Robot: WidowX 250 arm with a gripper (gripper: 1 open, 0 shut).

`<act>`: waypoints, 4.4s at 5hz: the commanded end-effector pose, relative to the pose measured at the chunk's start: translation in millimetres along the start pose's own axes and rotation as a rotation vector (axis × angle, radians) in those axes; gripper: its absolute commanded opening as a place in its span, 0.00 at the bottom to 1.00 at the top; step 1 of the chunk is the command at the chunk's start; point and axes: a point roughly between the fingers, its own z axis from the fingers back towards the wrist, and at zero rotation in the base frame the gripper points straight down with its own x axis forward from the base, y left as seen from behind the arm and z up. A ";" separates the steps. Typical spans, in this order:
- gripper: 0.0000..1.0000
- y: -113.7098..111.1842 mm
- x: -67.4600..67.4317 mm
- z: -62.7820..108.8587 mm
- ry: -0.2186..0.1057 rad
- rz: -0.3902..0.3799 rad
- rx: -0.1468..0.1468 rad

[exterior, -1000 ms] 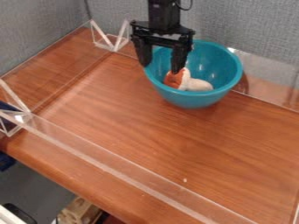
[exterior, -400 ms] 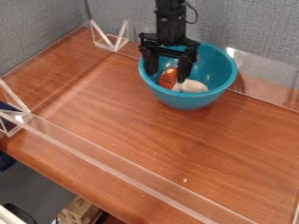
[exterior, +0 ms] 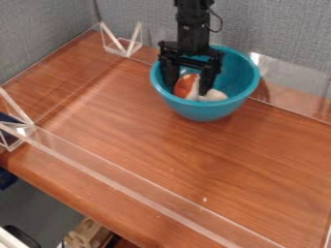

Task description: Remove the mushroom from inside the blue bowl and put it on the table

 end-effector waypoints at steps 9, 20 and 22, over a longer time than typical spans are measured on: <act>0.00 4.7 2.7 27.8 -0.055 -0.017 -0.019; 0.00 8.8 -3.8 51.4 -0.072 -0.068 -0.053; 0.00 7.6 -6.3 57.3 -0.078 -0.083 -0.055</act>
